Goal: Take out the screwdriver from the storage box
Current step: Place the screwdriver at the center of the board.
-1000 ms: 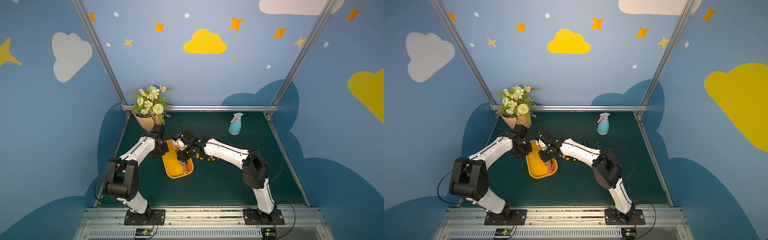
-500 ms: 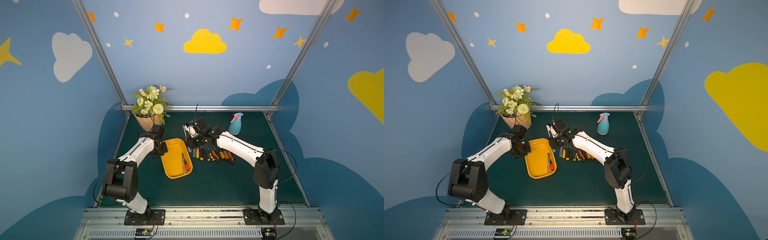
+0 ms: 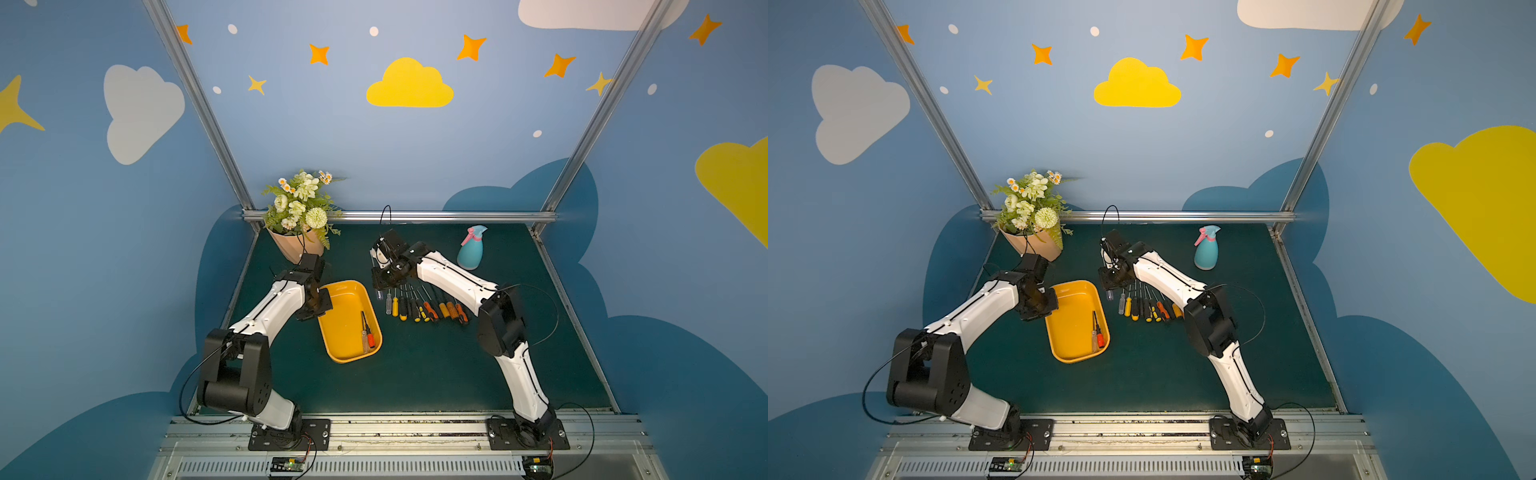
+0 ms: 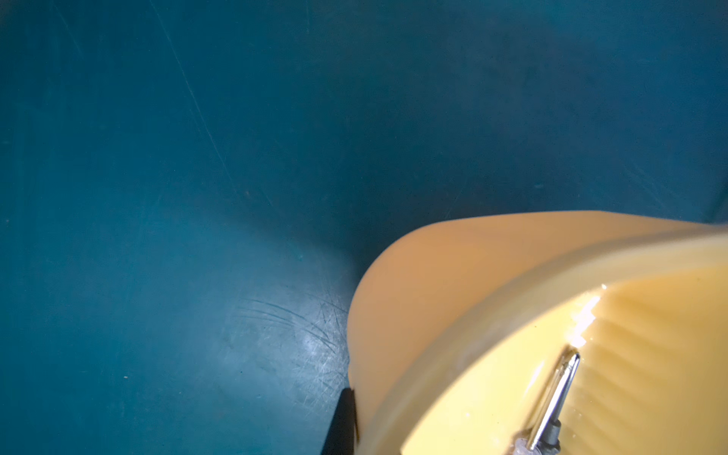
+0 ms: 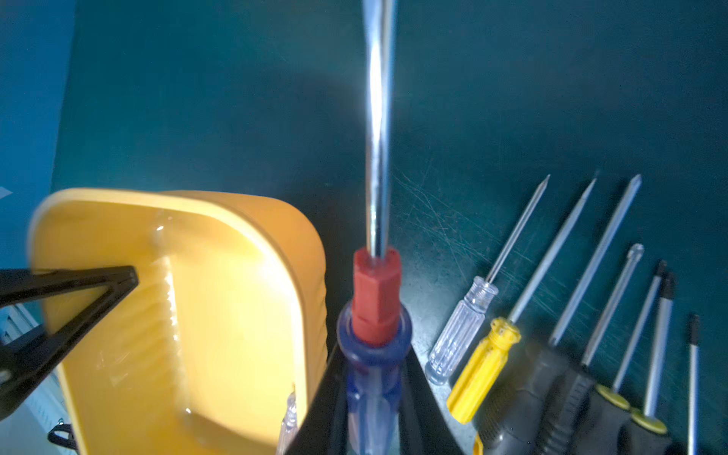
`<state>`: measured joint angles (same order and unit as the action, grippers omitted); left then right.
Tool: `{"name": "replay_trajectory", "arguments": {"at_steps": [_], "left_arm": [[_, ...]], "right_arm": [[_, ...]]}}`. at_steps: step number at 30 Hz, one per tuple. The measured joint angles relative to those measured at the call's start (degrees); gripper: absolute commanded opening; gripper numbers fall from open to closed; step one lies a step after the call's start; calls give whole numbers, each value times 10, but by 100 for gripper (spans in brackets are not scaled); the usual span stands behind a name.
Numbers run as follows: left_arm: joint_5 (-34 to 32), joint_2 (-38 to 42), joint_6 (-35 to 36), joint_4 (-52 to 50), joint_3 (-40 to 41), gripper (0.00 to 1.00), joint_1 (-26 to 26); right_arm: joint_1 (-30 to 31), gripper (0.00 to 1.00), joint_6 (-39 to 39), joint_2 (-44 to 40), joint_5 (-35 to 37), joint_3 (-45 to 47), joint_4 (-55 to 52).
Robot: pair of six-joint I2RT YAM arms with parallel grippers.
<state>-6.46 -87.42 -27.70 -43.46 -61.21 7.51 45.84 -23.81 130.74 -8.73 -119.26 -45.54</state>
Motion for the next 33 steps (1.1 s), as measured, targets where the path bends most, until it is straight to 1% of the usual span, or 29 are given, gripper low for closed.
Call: {"name": "replay_trajectory", "arguments": {"at_steps": [4, 9, 11, 16, 21, 22, 24, 28, 33], "left_arm": [[0, 2, 3, 0, 0, 3, -3], [0, 2, 3, 2, 8, 3, -4], [0, 2, 3, 0, 11, 3, -4], [1, 2, 5, 1, 14, 2, -4], [4, 2, 5, 0, 14, 2, -4], [4, 2, 5, 0, 14, 3, -4], [4, 2, 5, 0, 14, 2, -4], [4, 2, 5, 0, 14, 2, -5], [6, 2, 5, 0, 14, 2, -7]], "right_arm": [[0, 0, -19, 40, 1, -31, -36], [0, 0, -29, 101, 6, -107, -85], [0, 0, -30, 117, 8, -124, -98], [0, 0, -44, 130, 21, -130, -127], [0, 0, -49, 131, 32, -130, -135], [0, 3, -49, 132, 33, -130, -135], [0, 12, -48, 135, 34, -130, -136], [0, 24, -47, 141, 31, -130, -138], [-1, 32, -48, 146, 27, -130, -139]]}}
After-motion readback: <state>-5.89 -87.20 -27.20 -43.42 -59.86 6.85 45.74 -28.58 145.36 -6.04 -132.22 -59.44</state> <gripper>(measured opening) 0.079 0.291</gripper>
